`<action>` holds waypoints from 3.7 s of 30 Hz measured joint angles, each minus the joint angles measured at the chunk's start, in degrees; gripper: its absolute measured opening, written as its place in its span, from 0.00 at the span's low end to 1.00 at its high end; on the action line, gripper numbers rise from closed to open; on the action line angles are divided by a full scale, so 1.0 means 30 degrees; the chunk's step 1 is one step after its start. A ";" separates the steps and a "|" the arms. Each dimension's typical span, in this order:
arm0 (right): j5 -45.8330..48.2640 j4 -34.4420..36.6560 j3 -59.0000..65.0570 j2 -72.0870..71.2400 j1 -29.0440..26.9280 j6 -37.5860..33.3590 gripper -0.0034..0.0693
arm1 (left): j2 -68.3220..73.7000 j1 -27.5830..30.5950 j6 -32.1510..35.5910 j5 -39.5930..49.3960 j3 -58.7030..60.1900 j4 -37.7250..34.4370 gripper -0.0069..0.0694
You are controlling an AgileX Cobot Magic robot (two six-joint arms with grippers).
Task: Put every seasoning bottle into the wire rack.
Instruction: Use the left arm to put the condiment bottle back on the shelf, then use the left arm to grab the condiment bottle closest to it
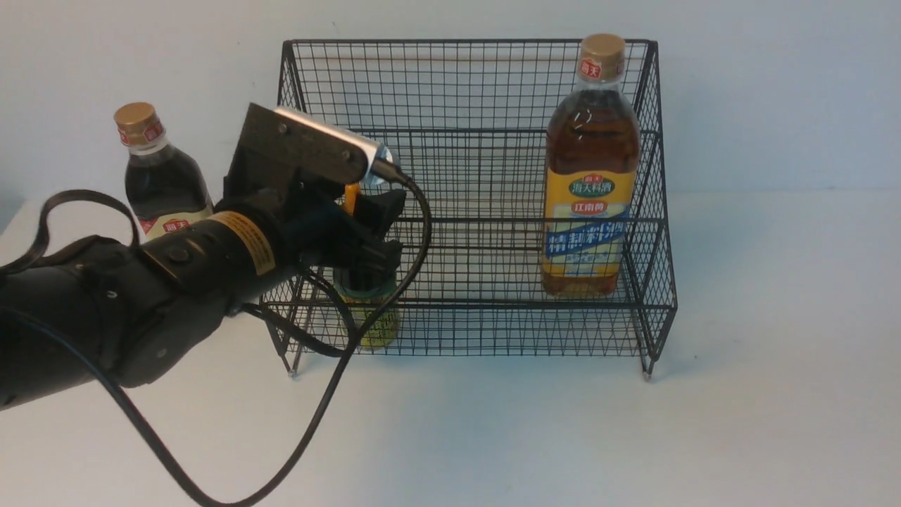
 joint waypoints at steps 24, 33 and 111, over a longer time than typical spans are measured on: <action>0.0061 0.0000 0.0000 0.0000 0.0000 0.0000 0.03 | -0.5475 0.8572 0.3291 0.1593 0.0000 -0.4986 0.20; 0.0061 0.0000 0.0000 0.0000 0.0000 0.0000 0.03 | -0.2367 0.8553 0.3194 -0.1265 0.0000 -0.4961 0.67; 0.0061 -0.0021 0.0000 0.0000 0.0000 0.0020 0.03 | 0.0037 0.7782 0.1112 0.2823 -0.3171 -0.2005 0.49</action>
